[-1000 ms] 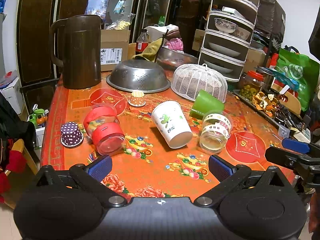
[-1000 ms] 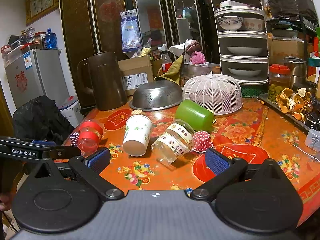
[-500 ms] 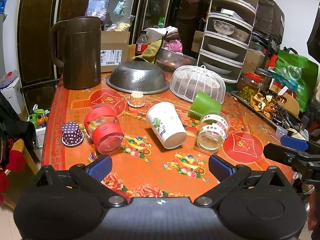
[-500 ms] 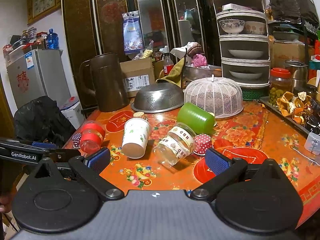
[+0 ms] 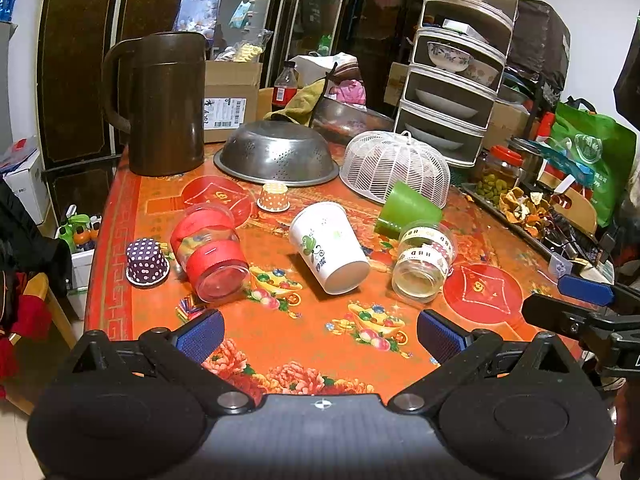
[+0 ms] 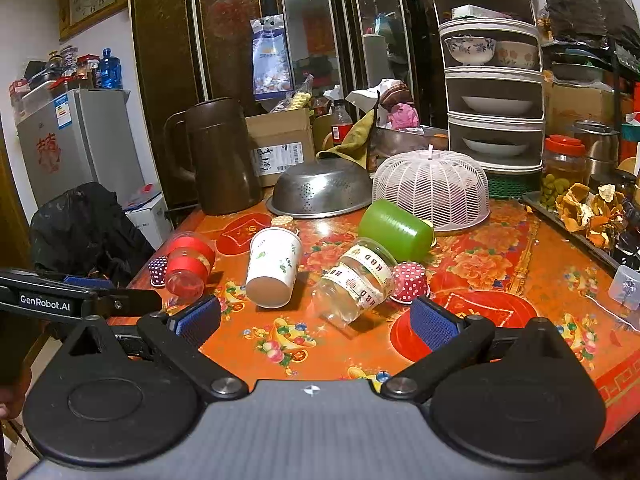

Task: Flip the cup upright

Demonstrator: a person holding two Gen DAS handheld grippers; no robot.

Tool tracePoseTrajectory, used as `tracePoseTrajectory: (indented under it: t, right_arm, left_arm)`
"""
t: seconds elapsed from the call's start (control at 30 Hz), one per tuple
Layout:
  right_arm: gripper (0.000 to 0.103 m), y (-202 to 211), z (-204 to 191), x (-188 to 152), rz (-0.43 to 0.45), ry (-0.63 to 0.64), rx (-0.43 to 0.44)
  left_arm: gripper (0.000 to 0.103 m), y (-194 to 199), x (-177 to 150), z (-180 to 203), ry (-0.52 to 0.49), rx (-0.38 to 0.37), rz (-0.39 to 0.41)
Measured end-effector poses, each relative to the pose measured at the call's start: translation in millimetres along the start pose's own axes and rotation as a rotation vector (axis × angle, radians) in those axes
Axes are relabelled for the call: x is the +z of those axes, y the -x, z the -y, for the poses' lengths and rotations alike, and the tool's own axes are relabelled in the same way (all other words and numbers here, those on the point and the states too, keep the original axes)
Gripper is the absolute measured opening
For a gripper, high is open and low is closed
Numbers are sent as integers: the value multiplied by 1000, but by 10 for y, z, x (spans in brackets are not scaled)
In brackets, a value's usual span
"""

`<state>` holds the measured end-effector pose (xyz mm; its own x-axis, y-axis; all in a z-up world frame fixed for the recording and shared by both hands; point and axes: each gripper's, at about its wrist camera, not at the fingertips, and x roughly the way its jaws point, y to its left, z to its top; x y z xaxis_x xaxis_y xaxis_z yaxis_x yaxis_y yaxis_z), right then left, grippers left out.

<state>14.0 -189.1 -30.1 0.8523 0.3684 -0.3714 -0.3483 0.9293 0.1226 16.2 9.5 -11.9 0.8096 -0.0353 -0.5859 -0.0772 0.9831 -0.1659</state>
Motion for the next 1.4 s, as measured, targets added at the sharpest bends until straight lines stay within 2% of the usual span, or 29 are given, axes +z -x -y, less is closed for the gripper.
tracePoseTrajectory:
  t: [1.4]
  right_arm:
    - [102,13,35,-7,-7,1,11]
  left_arm:
    - [103,-18,-2,52,-4,-9,-8]
